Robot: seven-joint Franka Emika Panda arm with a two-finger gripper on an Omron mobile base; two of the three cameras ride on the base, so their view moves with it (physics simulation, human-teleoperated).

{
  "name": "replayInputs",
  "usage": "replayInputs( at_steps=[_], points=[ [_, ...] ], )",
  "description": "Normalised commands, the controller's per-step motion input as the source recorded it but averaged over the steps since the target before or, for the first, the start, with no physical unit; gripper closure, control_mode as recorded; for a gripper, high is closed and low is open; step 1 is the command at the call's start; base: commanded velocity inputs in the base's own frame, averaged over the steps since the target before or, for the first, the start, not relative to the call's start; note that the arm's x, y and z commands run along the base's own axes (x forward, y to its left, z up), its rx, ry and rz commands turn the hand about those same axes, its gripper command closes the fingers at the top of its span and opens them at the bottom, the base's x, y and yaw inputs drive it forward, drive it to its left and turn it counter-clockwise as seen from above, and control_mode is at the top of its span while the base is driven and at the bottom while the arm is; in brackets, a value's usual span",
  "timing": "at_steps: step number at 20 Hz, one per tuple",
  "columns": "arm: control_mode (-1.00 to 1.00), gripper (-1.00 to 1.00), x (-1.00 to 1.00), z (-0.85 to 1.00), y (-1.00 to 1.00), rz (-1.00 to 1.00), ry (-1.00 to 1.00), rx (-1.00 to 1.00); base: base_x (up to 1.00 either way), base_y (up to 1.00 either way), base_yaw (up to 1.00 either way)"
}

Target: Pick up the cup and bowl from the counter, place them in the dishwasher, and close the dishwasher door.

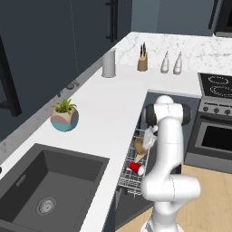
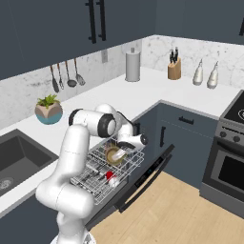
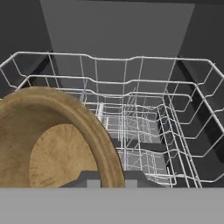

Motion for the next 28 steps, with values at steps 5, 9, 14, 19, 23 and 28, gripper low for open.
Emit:
replayInputs(
  at_steps=[5, 9, 14, 19, 23, 28],
  points=[
    [-1.0, 1.0, 0.12, -0.61, 0.05, 0.06, 0.0, 0.0, 0.0, 0.0, 0.0],
    [-1.0, 1.0, 0.08, -0.62, 0.03, 0.04, -0.04, -0.02, 0.0, 0.0, 0.0],
    [-1.0, 1.0, 0.03, -0.66, 0.0, 0.05, -0.05, -0.02, 0.0, 0.0, 0.0],
    [-1.0, 1.0, 0.0, -0.51, 0.0, 0.05, -0.04, -0.01, 0.0, 0.0, 0.0],
    [-1.0, -1.0, -0.03, -0.24, -0.08, 0.06, 0.0, 0.0, 0.0, 0.0, 0.0],
    [-1.0, -1.0, -0.35, 0.08, -0.29, 0.01, -0.03, 0.03, 0.0, 0.0, 0.0]
  ],
)
